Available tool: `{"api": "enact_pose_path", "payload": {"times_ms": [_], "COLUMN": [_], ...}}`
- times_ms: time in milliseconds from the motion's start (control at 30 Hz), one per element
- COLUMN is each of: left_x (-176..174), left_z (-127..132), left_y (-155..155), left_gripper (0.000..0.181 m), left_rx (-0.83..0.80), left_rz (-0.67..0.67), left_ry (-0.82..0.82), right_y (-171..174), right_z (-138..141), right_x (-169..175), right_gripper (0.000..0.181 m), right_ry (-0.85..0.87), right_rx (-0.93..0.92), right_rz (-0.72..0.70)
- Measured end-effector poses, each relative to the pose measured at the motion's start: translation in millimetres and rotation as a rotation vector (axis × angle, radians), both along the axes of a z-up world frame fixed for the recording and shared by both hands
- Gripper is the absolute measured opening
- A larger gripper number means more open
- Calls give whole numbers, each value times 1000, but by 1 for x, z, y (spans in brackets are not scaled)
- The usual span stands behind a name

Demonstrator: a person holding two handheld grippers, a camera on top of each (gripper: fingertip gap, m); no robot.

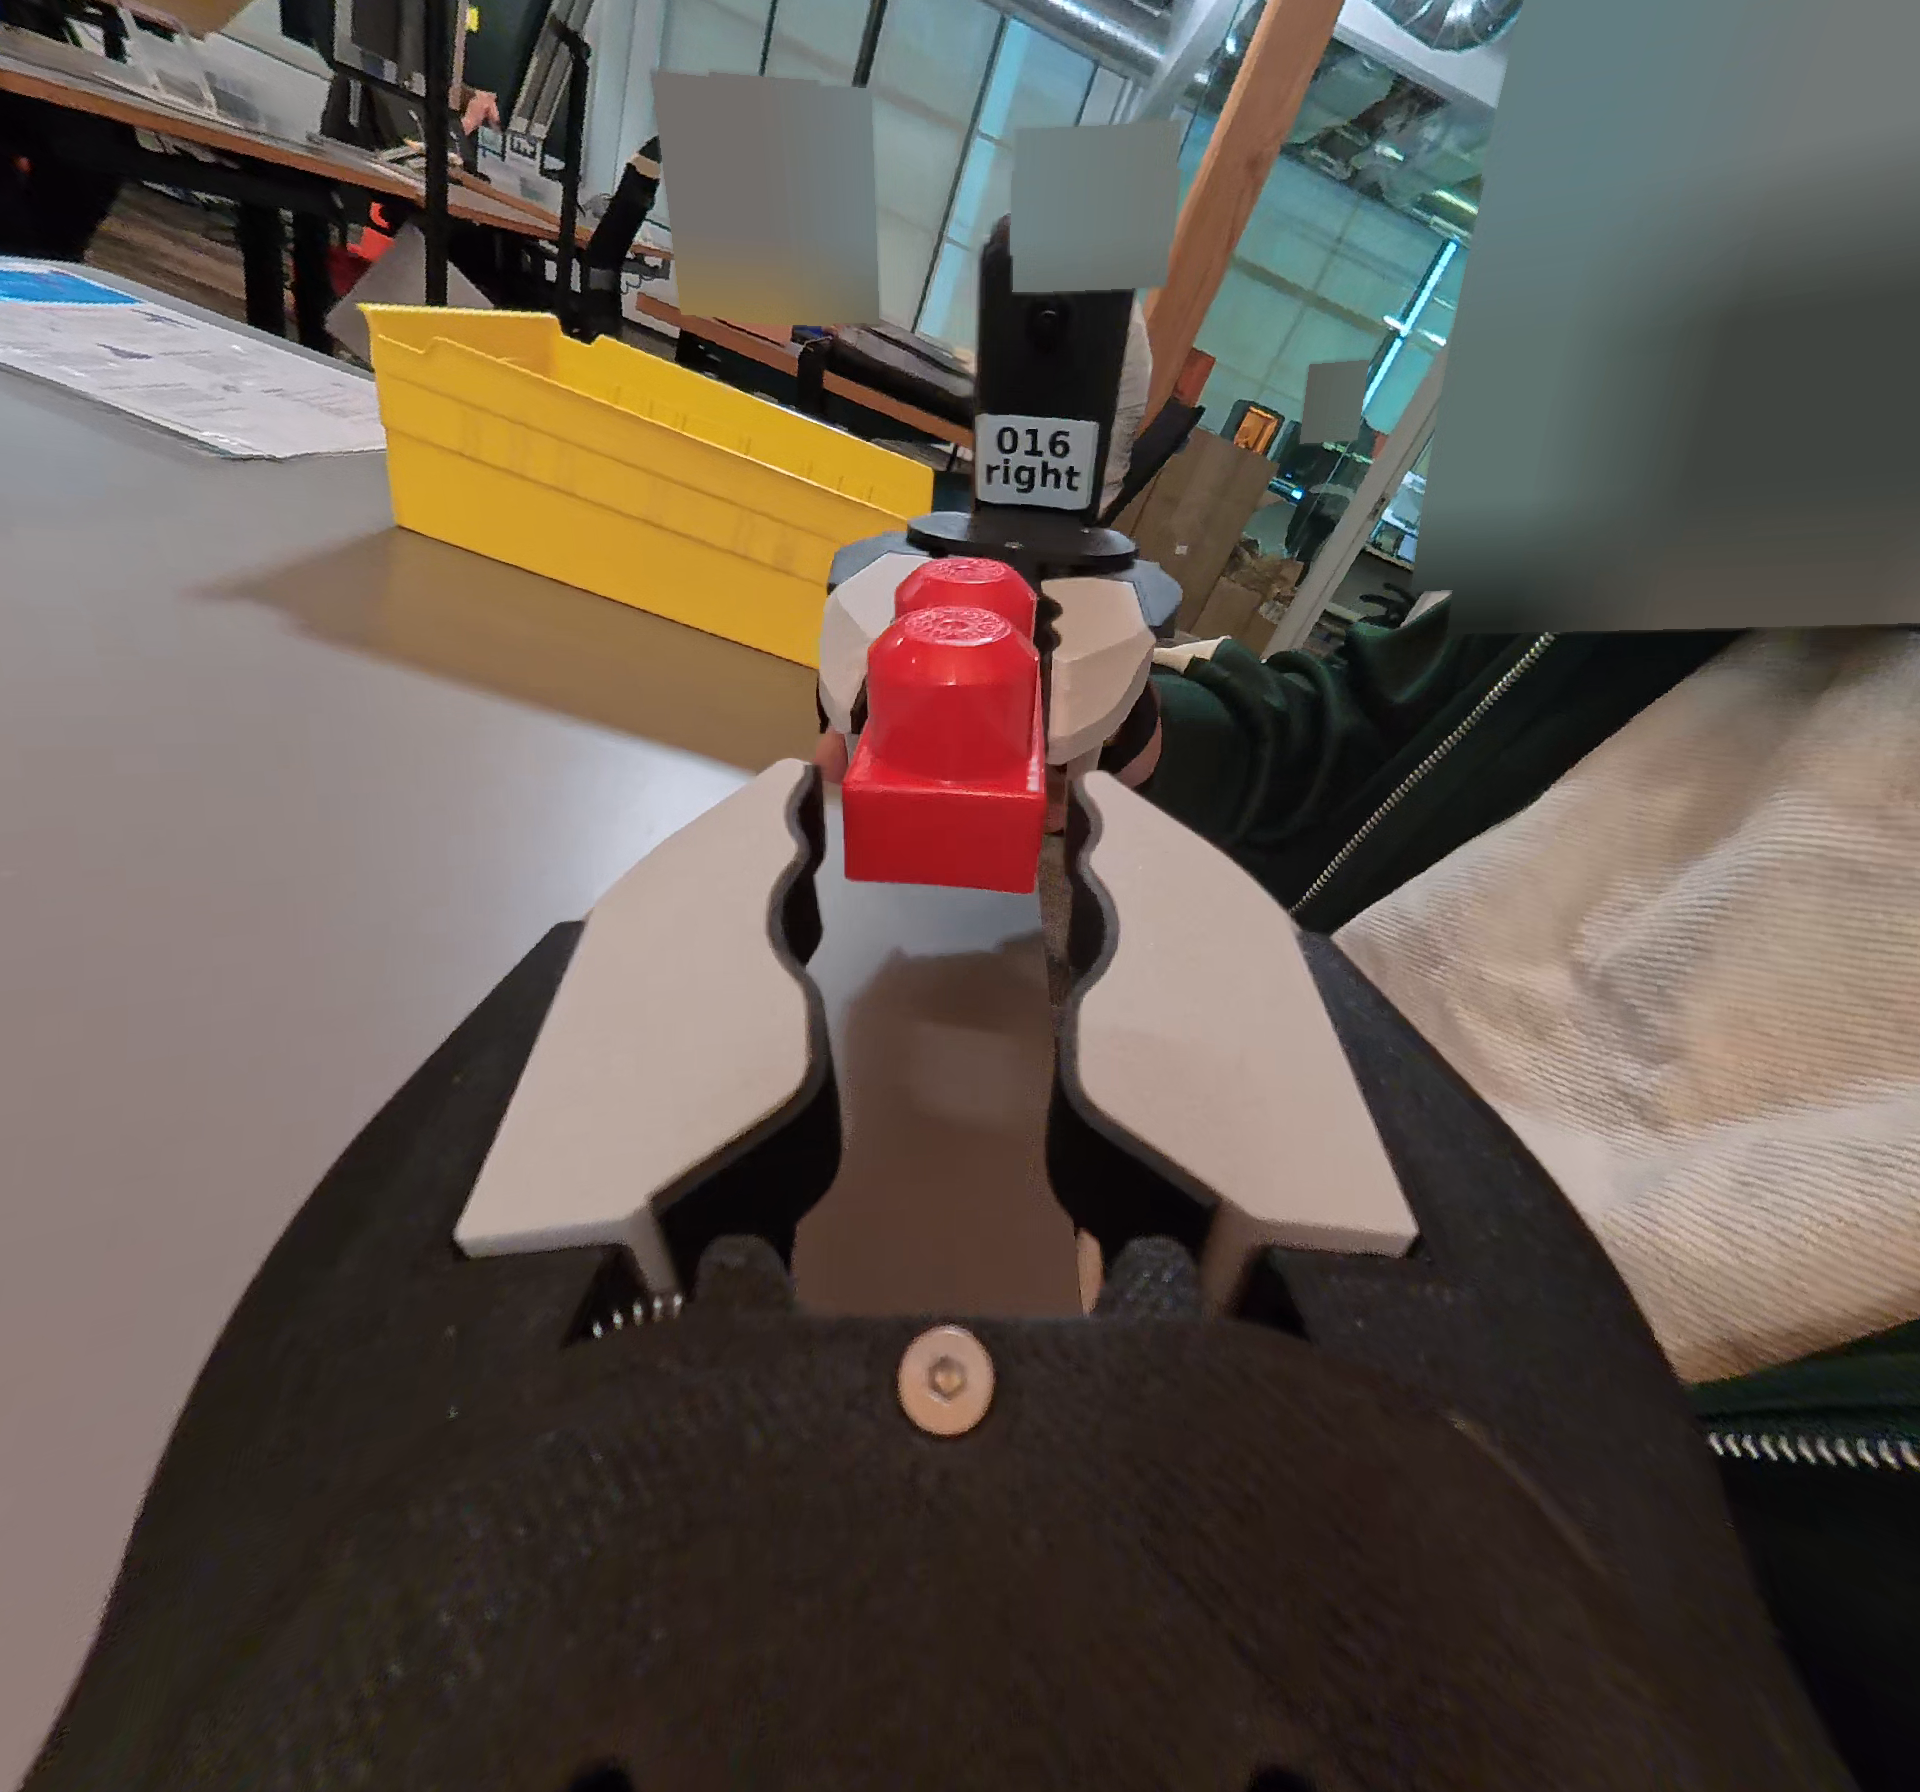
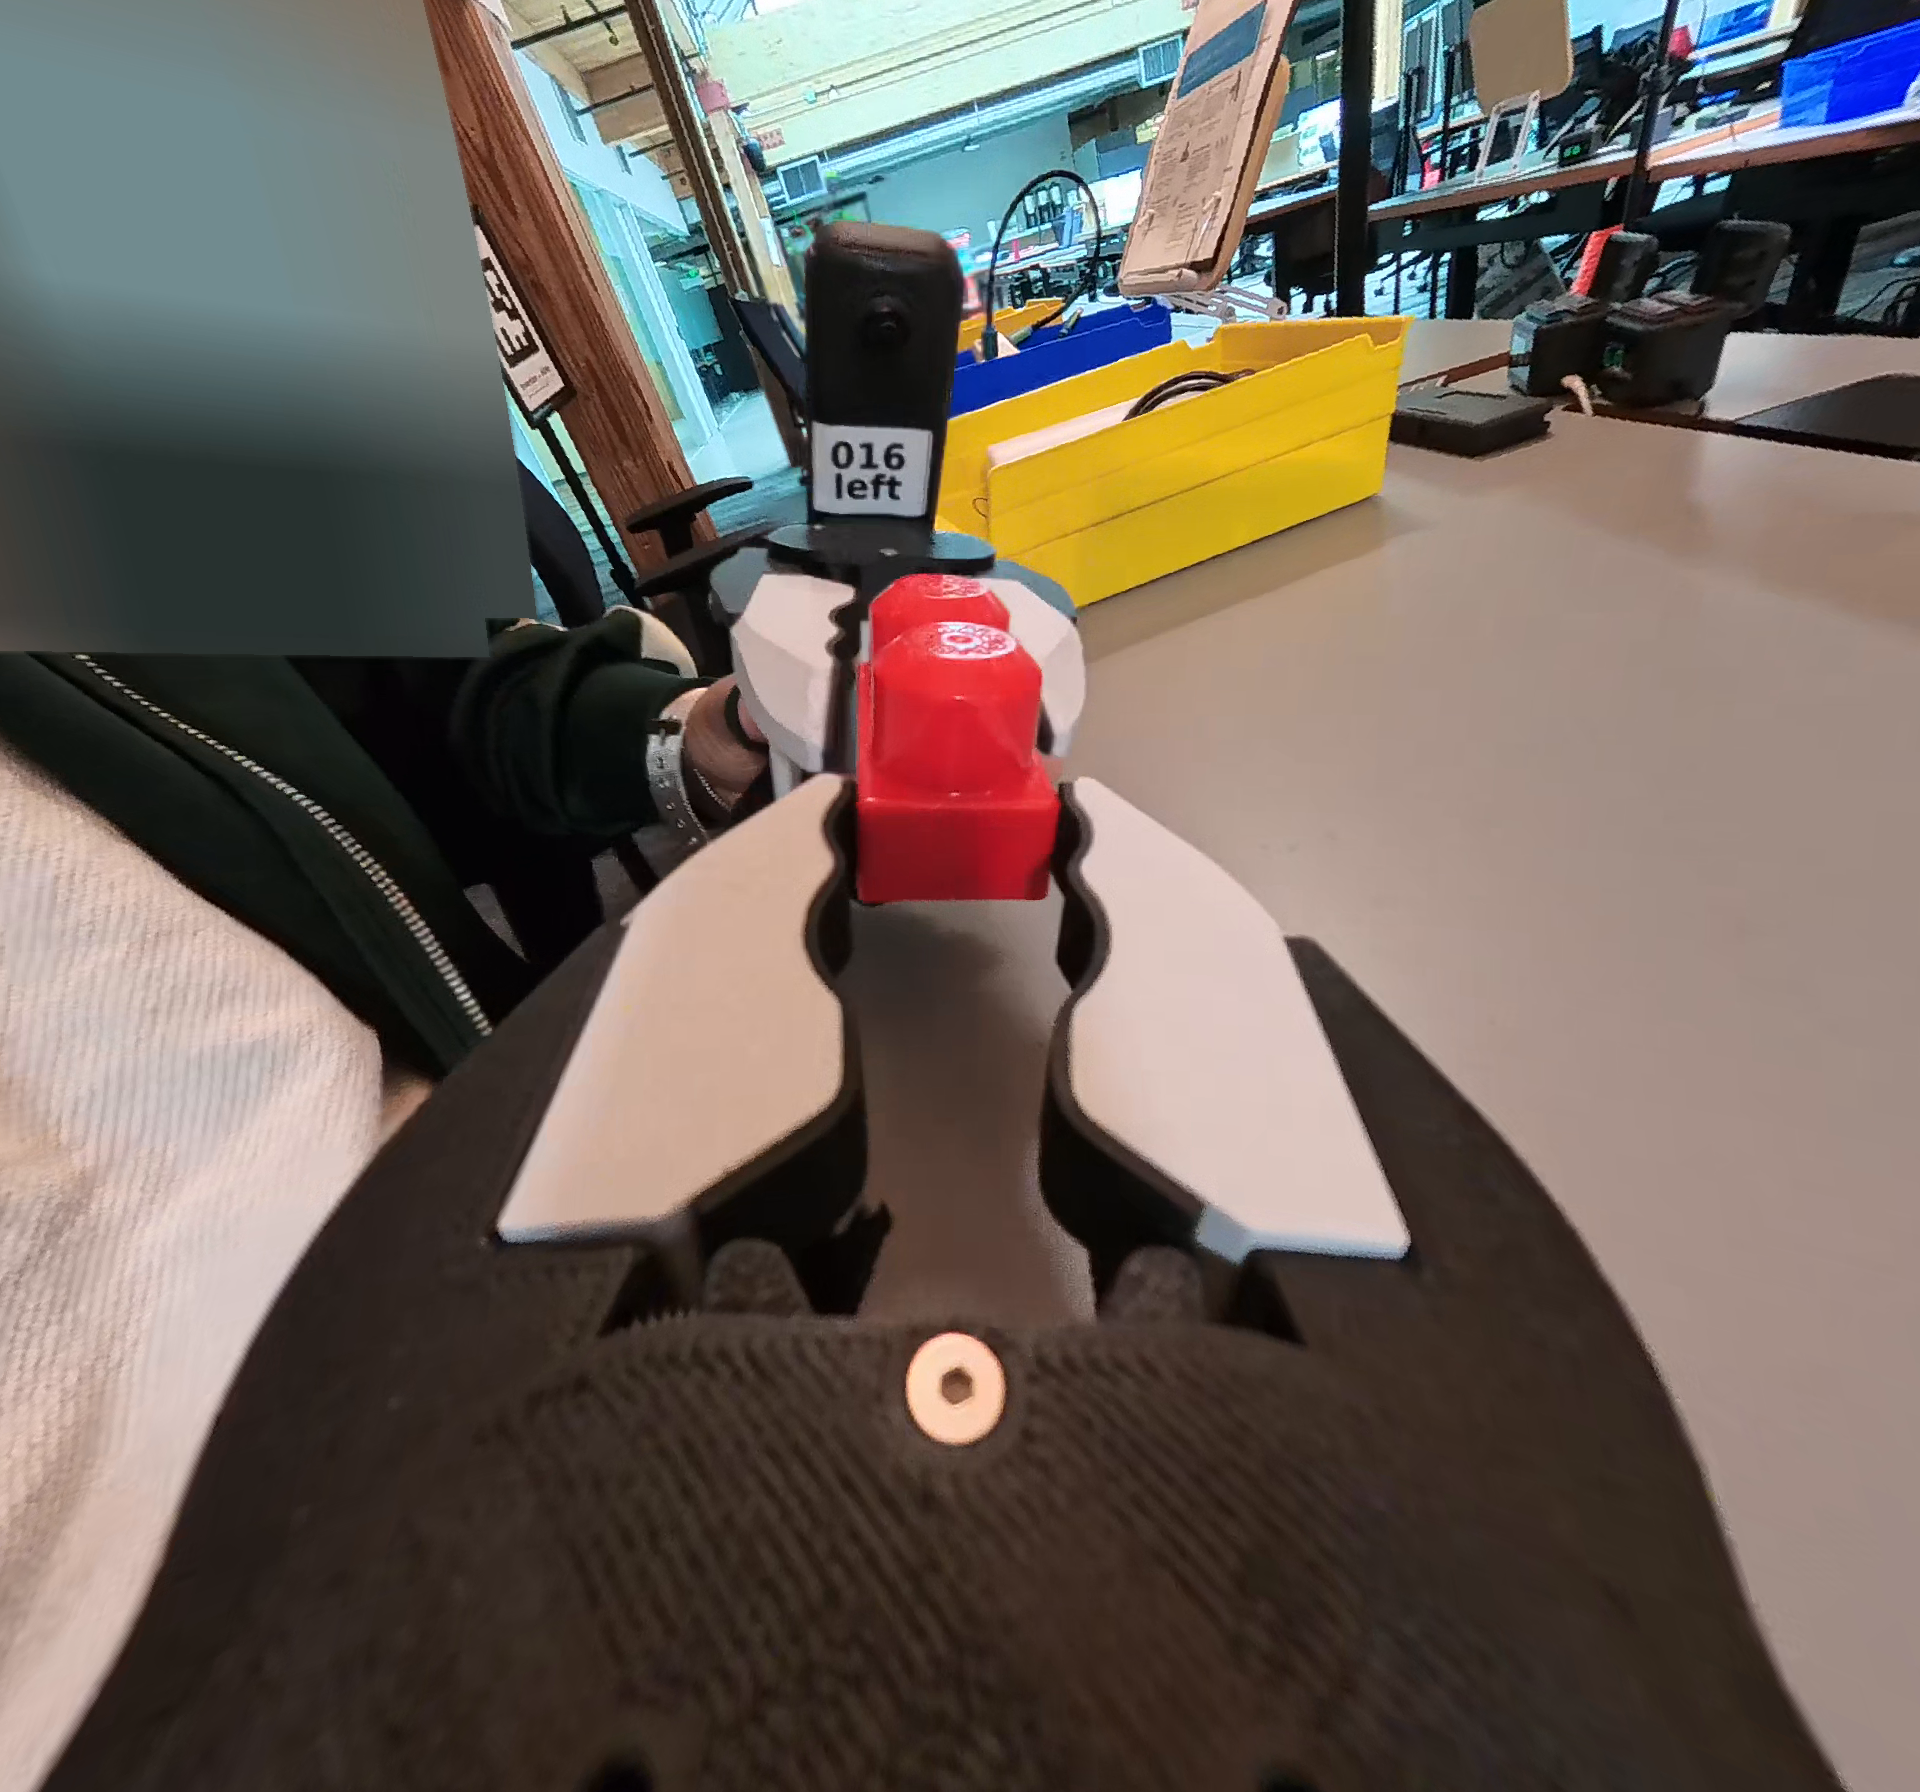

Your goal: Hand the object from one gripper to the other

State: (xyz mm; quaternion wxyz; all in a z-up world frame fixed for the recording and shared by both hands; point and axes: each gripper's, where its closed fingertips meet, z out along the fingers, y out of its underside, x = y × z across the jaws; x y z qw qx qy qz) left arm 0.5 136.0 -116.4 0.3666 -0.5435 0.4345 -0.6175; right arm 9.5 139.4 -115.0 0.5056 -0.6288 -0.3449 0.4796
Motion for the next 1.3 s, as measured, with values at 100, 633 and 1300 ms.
{"api": "enact_pose_path", "payload": {"times_ms": [100,633,1300], "left_x": [-1,0,-6], "left_z": [-2,-8,-8], "left_y": [3,-21,1], "left_gripper": [54,54,48], "left_rx": [-58,-774,-631], "left_rz": [-5,-379,-221], "left_ry": [-10,-19,-48], "right_y": [2,-9,10], "right_z": [2,-10,-8], "right_x": [5,3,17], "right_gripper": [36,36,69], "right_ry": [-27,-468,-369], "right_rx": [59,775,611], "right_rz": [-29,-128,-195]}}
